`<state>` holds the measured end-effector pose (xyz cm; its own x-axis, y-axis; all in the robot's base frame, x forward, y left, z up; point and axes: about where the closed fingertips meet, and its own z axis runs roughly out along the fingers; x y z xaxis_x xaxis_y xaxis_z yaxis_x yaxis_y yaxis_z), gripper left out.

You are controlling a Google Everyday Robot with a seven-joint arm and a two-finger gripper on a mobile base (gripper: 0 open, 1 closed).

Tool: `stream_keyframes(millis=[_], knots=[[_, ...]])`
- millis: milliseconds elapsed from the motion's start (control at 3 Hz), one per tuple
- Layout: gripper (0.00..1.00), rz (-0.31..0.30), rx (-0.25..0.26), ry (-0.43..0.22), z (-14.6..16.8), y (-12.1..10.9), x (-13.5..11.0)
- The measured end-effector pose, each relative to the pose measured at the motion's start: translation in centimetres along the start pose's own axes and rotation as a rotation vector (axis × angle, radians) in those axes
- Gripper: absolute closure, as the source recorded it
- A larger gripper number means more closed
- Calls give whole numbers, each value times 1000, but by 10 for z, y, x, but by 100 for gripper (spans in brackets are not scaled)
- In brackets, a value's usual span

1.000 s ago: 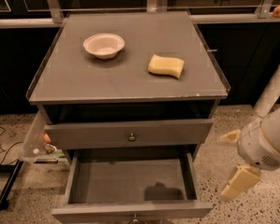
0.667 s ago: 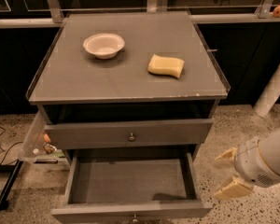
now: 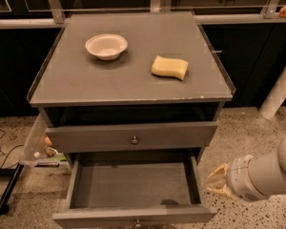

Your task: Close middle drawer

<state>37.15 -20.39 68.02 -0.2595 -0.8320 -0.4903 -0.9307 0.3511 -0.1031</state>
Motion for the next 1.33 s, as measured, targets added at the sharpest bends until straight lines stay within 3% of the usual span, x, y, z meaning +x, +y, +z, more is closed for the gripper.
stream_keyframes(millis=[333, 667, 1000, 1333], knots=[[100, -15, 75, -61, -23, -29, -17], [100, -3, 72, -66, -16, -29, -14], [100, 22, 50, -67, 34, -22, 10], [100, 64, 89, -92, 91, -31, 44]])
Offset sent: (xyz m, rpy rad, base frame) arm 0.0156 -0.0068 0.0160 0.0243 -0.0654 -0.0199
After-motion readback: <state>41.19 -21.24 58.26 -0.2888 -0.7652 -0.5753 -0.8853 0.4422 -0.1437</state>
